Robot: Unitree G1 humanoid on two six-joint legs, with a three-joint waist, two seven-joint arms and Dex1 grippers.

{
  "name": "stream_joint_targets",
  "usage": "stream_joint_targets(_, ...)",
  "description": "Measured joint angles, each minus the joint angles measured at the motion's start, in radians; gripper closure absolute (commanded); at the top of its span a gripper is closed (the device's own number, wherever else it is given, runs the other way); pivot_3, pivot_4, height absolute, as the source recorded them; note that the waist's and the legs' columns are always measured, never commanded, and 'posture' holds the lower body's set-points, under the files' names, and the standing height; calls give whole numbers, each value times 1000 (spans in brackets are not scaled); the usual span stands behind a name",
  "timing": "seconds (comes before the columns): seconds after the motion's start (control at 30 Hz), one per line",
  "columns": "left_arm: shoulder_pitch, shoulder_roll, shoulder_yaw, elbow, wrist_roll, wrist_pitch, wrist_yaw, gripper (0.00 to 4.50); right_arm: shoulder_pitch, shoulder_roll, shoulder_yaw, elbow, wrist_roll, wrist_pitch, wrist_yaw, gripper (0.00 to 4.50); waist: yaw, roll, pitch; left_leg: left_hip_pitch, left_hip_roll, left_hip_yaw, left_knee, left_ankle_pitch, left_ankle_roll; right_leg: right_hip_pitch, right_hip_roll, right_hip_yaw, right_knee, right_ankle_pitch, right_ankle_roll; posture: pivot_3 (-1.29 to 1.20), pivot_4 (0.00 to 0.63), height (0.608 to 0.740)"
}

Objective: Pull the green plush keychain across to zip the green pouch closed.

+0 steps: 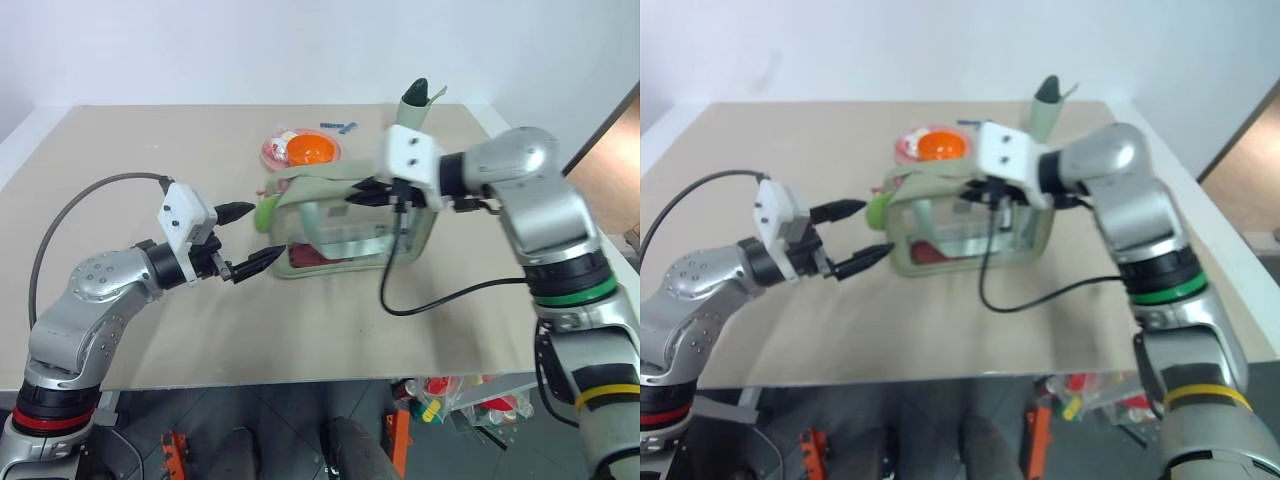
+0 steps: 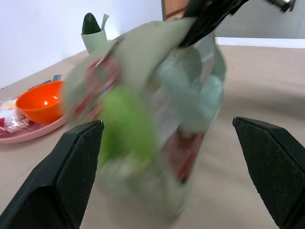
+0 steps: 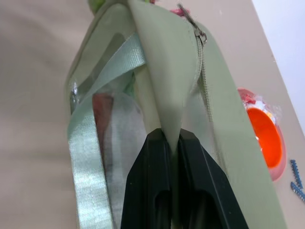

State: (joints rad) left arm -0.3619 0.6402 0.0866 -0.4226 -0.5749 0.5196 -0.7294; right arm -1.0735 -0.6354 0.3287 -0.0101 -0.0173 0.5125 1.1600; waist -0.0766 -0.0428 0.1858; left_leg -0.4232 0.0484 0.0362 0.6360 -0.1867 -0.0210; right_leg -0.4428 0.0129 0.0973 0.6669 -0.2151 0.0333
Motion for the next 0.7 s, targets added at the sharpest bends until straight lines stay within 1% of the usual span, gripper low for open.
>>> stream_joint_targets(0.13,12,2,20,1,7,-3,3,0,-10,56,33,-46,-31,130,-57,4457,2,0,0,-1,-1,0,0,0,0,0,-1,0,0,0,1,0,150,740)
stream_joint_targets(0.23,20,2,21,1,23,-13,4,0,-14,60,46,-54,-50,155,-77,4457,3,0,0,-1,-1,0,0,0,0,0,-1,0,-1,-1,1,0,150,740)
stream_joint_targets(0.47,33,9,44,2,54,-39,17,0,-14,48,65,-65,-72,156,-90,4457,2,0,0,-1,0,0,1,0,0,0,-1,0,0,0,0,0,150,740)
stream_joint_targets(0.7,65,2,72,33,88,-83,49,0,41,-5,51,-147,-55,173,-92,4457,5,0,0,-1,0,0,0,0,0,1,-1,-1,0,-1,1,0,150,740)
